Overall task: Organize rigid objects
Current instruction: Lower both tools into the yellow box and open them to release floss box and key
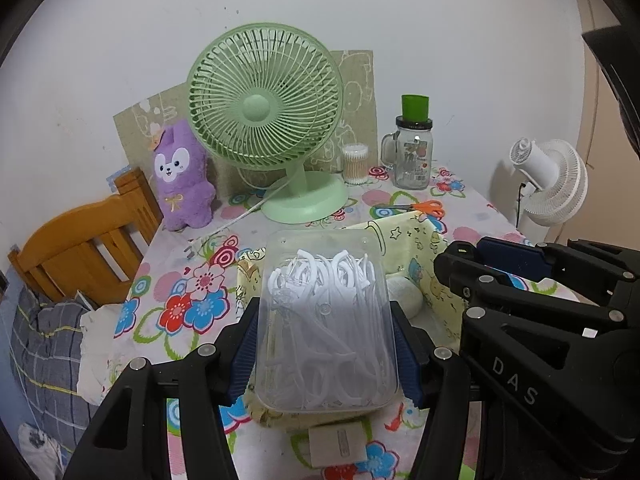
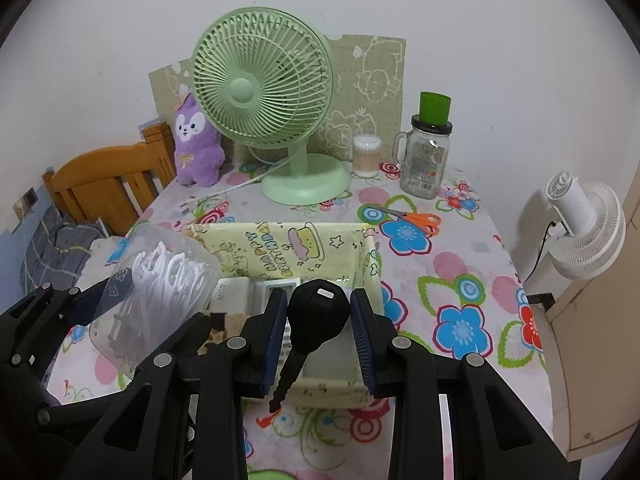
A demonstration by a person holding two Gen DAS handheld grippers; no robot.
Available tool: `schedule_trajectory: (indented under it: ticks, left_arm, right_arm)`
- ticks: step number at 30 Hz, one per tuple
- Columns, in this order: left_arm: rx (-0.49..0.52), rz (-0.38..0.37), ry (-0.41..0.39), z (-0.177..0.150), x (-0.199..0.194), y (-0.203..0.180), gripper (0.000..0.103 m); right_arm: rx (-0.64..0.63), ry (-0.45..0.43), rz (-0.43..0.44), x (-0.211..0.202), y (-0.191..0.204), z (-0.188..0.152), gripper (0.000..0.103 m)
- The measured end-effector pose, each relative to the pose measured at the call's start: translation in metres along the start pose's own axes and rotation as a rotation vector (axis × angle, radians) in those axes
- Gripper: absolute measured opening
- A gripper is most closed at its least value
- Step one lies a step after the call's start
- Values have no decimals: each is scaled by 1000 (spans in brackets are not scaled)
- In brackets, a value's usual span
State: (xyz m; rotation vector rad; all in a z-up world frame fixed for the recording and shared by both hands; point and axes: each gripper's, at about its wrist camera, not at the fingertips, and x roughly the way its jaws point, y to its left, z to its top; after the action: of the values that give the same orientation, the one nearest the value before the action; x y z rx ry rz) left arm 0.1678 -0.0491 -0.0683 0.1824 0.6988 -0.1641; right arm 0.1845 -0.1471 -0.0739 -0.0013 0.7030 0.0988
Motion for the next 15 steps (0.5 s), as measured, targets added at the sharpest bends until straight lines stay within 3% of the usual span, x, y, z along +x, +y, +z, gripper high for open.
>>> schedule_trajectory:
  ticks: [15]
  left_arm:
    - [-14, 3, 76, -3, 42, 6, 61]
  right_arm:
    - [-26, 47, 34, 44, 1, 2, 37]
